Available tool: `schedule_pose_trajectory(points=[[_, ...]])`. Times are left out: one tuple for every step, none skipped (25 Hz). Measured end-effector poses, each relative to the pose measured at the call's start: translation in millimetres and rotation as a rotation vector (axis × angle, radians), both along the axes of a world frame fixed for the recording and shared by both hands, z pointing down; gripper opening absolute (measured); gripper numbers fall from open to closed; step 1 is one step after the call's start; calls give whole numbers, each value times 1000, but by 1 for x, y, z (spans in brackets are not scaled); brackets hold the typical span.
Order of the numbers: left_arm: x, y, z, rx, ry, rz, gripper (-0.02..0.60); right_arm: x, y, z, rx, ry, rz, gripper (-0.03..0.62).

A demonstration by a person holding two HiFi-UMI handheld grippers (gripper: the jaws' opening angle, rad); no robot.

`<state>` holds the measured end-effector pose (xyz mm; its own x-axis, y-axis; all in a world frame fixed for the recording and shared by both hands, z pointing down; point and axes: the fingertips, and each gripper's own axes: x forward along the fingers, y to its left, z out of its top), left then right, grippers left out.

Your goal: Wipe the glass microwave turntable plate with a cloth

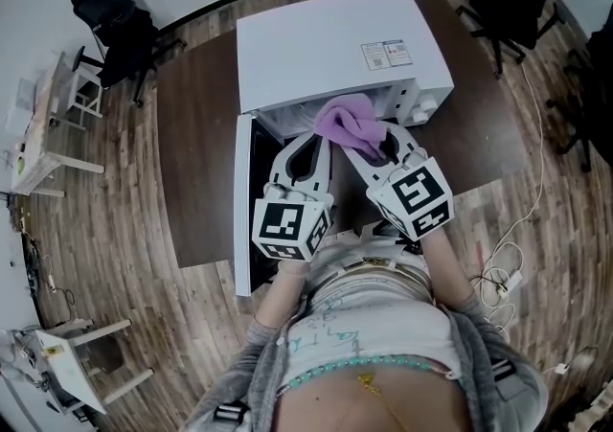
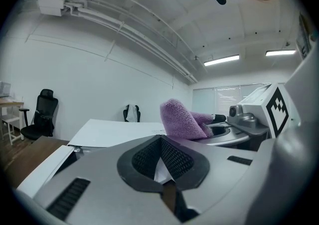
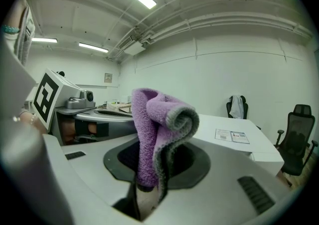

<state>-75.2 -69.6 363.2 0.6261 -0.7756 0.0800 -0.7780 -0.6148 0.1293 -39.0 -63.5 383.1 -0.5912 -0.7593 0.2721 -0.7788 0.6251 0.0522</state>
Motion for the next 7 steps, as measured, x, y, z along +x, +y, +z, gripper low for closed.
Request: schedule_pose_trajectory(points=[[0,0,0,-2,0,0,11,-1,-1,0,-1,3,-3,115],[-1,-1,1,-4,1,1,11,-2,-2,1,-2,6,-5,115],[-2,-2,1,-5,-1,0,11,-3,-3,1,-3,8,-7,115],[-3,-3,2,-4,-3,0,11,-4,-4,2,-4,10,-8,115],[-3,-4,2,-3,-4,-1,11,-5,-5,2,-6,12,-10,115],[-4,-5,2,-2,-5,-2,11,-6,-6,3,-7,14,-11,115],[-5,-6,2,-2,-5,-3,11,-7,-7,3,-8,16,-13,115]])
